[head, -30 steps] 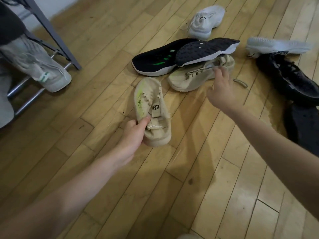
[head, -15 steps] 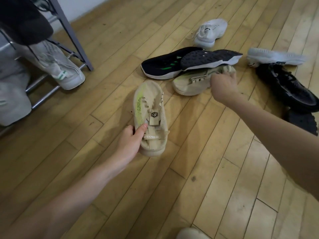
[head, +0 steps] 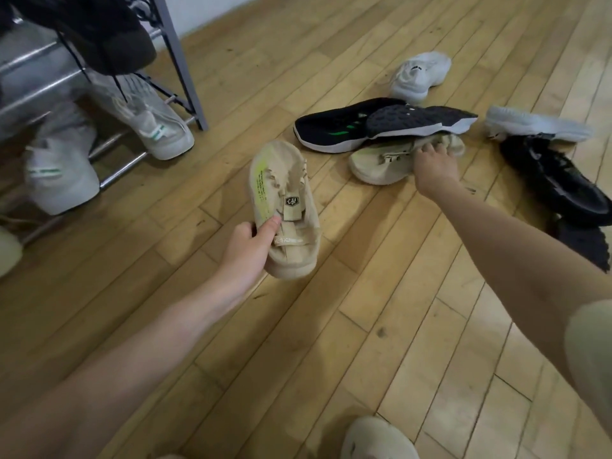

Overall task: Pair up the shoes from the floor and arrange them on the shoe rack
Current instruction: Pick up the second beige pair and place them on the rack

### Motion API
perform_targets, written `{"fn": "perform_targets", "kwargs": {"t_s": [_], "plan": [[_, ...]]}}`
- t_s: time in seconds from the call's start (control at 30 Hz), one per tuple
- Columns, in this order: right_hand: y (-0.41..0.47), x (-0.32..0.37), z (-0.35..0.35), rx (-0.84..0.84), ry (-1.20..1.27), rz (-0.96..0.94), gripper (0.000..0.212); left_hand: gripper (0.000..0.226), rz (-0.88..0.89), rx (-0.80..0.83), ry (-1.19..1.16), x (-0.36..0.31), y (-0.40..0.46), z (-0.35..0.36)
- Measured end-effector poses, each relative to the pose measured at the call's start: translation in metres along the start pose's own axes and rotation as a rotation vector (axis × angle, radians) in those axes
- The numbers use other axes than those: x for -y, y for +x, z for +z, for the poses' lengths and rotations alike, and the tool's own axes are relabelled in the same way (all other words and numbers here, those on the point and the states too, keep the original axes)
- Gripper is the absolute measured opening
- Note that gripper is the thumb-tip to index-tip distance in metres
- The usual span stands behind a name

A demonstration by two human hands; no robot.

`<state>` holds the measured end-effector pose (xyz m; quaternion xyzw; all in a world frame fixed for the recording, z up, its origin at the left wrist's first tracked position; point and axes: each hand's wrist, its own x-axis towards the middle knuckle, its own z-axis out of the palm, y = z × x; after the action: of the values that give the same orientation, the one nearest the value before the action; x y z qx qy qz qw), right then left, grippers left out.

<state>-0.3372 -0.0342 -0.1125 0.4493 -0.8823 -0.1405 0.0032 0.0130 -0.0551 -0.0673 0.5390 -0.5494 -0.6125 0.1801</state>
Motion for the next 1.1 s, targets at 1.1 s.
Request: {"fn": "perform_targets", "kwargs": {"t_s": [1.1], "plan": [[-0.173, 0.113, -0.176, -0.126, 1.006, -0.094, 0.074, 0.023, 0.395, -0.337, -0.145, -0.098, -0.093, -0.105]]}}
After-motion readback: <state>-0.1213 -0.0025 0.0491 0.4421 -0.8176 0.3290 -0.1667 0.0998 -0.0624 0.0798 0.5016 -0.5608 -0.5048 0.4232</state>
